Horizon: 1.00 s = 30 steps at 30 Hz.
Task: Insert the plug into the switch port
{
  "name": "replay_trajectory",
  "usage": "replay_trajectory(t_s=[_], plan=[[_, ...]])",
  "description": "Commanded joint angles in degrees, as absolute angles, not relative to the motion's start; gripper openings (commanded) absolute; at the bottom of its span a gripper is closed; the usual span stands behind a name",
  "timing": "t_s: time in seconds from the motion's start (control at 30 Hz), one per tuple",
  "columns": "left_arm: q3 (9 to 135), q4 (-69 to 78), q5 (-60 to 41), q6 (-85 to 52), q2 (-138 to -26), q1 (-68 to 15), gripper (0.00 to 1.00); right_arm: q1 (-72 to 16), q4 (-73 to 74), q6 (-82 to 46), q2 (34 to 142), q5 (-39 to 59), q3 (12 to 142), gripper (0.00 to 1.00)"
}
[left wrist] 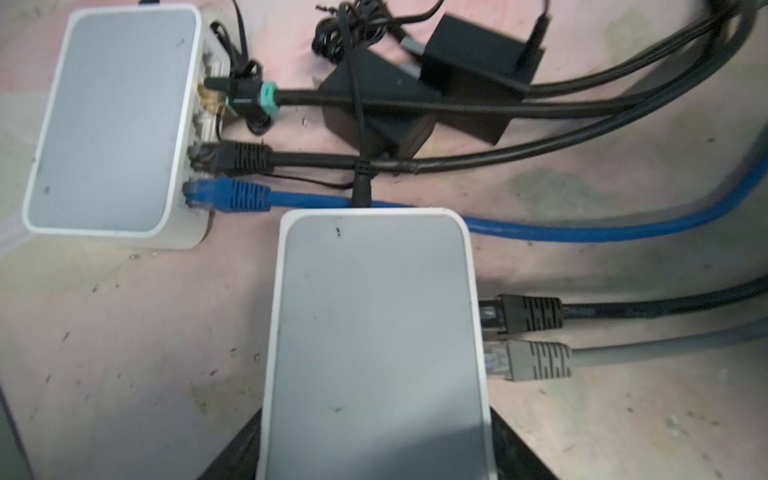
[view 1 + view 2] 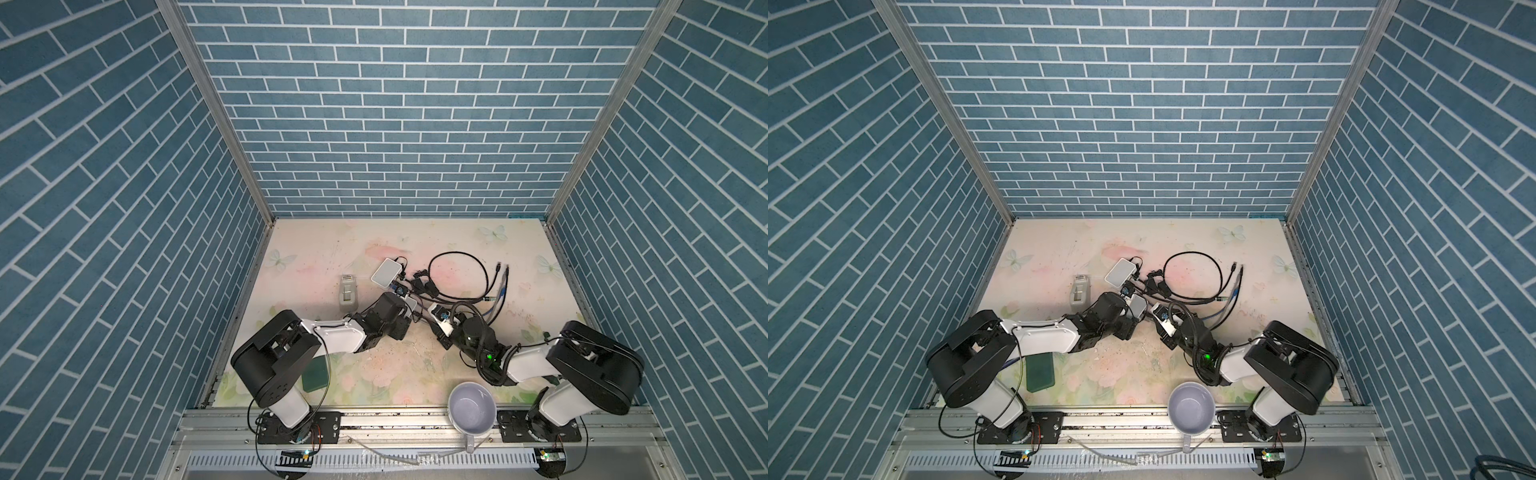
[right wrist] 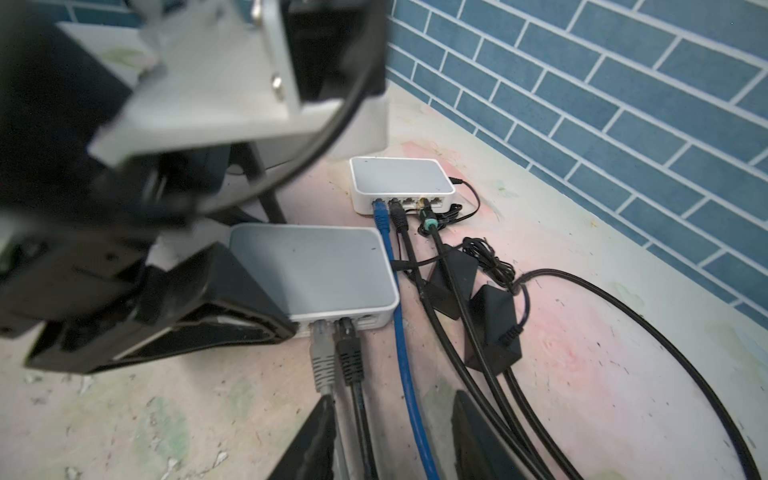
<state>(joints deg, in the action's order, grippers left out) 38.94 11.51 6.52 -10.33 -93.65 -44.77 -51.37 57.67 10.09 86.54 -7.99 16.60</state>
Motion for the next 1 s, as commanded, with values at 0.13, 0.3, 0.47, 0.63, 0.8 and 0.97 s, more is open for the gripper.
replay_trajectory(t_s=[0.13, 0.3, 0.47, 0.63, 0.8, 0.97], plan=[[37.64, 12.71, 7.5, -10.44, -92.5, -44.12, 1.0, -49.36, 29.64, 4.03, 71.72, -15.49, 23.59, 0.57], [36.51, 12.52, 6.22, -8.28, -86.37, -44.03, 1.0, -38.16, 12.47, -1.41, 60.66, -11.83, 27.46, 0.82], [35.68, 8.97, 10.18, -4.04, -77.04, -42.68, 1.0, -24.35, 3.88, 1.54, 57.04, -8.34, 30.45, 0.99], [34.7, 3.69, 17.11, 0.59, -68.42, -38.23, 0.99, -11.58, 12.57, 2.84, 63.42, -1.03, 27.35, 0.99], [30.04, 4.9, 19.63, 4.66, -59.94, -29.37, 0.99, -4.42, 31.4, 2.73, 73.63, 4.04, 22.55, 0.99], [23.83, 12.38, 14.91, 6.61, -55.26, -16.85, 1.0, -0.57, 42.66, 3.68, 80.82, 7.28, 22.28, 0.99]])
